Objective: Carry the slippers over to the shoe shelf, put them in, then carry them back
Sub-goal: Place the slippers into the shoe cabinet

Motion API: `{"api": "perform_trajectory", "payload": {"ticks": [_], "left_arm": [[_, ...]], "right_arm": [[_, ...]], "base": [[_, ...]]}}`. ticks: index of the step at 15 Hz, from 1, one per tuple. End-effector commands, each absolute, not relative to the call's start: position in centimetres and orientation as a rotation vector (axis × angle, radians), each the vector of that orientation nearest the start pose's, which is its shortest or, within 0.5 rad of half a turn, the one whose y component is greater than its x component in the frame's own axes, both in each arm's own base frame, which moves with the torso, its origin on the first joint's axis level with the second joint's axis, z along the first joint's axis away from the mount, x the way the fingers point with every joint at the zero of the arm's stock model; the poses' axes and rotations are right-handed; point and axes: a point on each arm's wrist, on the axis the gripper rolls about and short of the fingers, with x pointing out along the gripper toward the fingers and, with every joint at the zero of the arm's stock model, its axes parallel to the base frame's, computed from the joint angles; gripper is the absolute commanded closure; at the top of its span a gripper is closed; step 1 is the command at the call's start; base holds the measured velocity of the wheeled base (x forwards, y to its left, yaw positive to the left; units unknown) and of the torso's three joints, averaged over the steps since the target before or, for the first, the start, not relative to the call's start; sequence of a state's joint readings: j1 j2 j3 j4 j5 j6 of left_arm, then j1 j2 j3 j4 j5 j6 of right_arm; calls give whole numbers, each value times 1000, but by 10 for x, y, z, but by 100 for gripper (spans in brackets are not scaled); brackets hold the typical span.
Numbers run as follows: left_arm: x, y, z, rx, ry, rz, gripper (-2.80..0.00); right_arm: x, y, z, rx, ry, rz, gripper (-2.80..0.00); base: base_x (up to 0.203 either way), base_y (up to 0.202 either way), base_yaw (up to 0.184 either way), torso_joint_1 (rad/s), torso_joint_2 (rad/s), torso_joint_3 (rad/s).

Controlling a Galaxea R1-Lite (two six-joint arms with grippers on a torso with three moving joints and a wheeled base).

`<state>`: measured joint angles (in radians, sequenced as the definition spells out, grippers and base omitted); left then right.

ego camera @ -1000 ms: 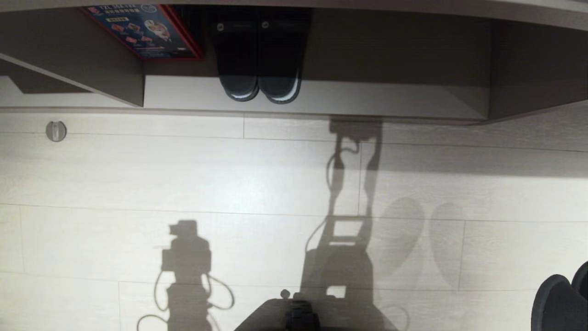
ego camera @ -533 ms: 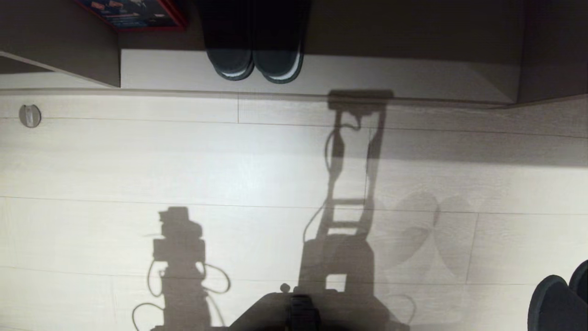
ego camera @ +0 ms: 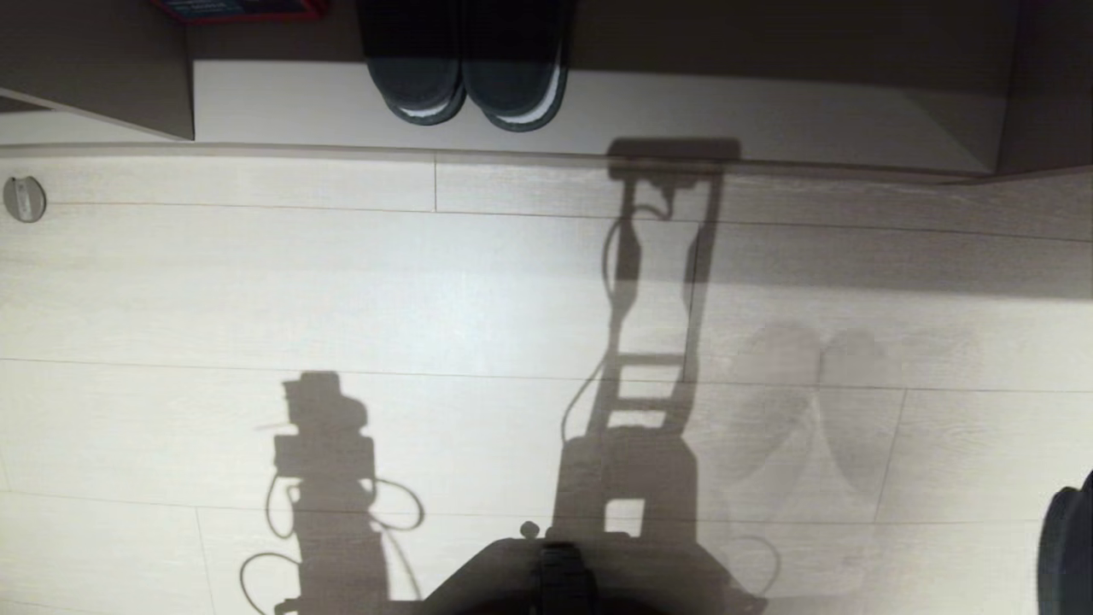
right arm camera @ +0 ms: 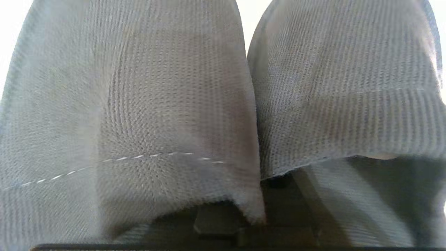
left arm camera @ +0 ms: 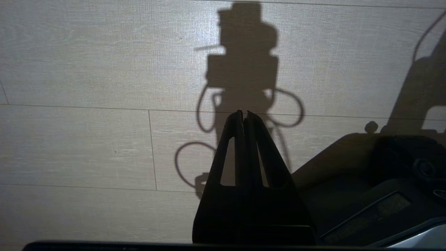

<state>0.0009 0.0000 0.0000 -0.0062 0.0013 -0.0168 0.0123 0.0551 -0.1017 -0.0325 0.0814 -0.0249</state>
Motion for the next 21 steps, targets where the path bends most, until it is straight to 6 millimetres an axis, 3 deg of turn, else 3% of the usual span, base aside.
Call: {"api": "perform_trajectory", "payload": {"ticks": [1, 3, 6, 8, 12, 15, 18, 21], "left_arm": [[-23, 0, 76, -15, -6, 3, 0], [-23, 0, 76, -15, -6, 2, 0], [-23, 0, 76, -14, -6, 2, 0], [-23, 0, 76, -14, -8, 3, 0], [-23, 0, 76, -11, -9, 3, 0], [-23, 0, 76, -11, -9, 3, 0], [-23, 0, 76, -11, -7, 3, 0], [-23, 0, 76, -11, -9, 1, 0]], "right_arm": [[-16, 2, 138, -26, -42, 122, 0], [11, 3, 169, -25, -3, 157, 0], [68, 7, 210, -31, -5, 211, 0], [111, 12, 228, -57, -17, 250, 0], [170, 19, 257, -128, -164, 285, 0], [199, 29, 268, -175, -219, 313, 0], [214, 32, 278, -200, -286, 307, 0], [241, 35, 304, -210, -435, 283, 0]], "base": [[0, 0, 0, 0, 0, 0], [0, 0, 0, 0, 0, 0], [0, 0, 0, 0, 0, 0], [0, 0, 0, 0, 0, 0], [0, 0, 0, 0, 0, 0], [0, 0, 0, 0, 0, 0], [0, 0, 0, 0, 0, 0], [0, 0, 0, 0, 0, 0]]}}
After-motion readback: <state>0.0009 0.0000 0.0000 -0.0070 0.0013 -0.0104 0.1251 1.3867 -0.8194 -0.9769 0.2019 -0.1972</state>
